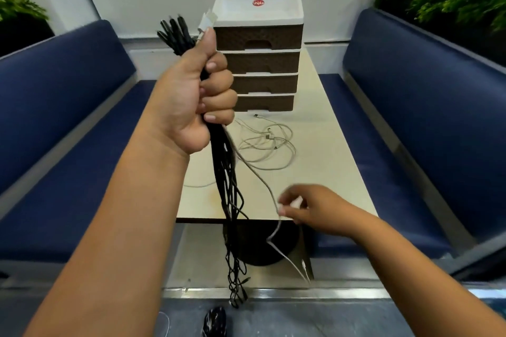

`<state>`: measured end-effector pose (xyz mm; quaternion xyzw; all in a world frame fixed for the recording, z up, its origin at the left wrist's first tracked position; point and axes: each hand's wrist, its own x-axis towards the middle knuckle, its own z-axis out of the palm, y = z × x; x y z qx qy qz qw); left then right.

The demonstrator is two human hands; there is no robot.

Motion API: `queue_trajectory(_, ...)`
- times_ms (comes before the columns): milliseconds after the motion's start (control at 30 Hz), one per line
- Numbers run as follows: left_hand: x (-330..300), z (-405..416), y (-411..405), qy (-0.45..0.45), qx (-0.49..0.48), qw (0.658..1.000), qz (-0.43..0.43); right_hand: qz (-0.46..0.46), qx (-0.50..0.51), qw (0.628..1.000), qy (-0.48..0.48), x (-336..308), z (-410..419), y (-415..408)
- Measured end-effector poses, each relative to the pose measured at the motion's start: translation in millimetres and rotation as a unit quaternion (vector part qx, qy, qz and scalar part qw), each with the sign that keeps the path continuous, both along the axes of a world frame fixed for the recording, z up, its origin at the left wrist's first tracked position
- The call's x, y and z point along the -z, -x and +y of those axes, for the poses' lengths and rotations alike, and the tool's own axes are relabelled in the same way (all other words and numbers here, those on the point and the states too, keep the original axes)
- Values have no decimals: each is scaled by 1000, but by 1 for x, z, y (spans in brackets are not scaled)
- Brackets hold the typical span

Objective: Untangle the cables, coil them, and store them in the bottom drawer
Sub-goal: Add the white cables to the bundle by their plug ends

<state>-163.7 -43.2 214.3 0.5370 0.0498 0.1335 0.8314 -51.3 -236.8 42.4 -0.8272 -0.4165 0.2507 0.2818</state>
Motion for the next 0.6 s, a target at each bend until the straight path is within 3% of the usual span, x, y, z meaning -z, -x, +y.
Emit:
queue_trajectory(67, -2, -10, -3, 1, 18, 1000, -7, 117, 16, 973, -196, -24, 10, 17)
queue_trajectory(100, -4, -15, -5, 2, 25, 1000, -10, 154, 6, 956, -249, -33, 14, 24)
queue_trajectory(167, -8, -22, -7, 6, 38, 999, -17, 145, -24, 946, -291, -41, 23, 35)
queue_trajectory(333, -18, -25, -9, 11, 45, 998, -30, 220, -46, 918, -326, -38, 32, 43)
queue_trajectory(600, -37, -14, -8, 41, 43, 996, -70, 181, 29, 962, -203, -10, 29, 40)
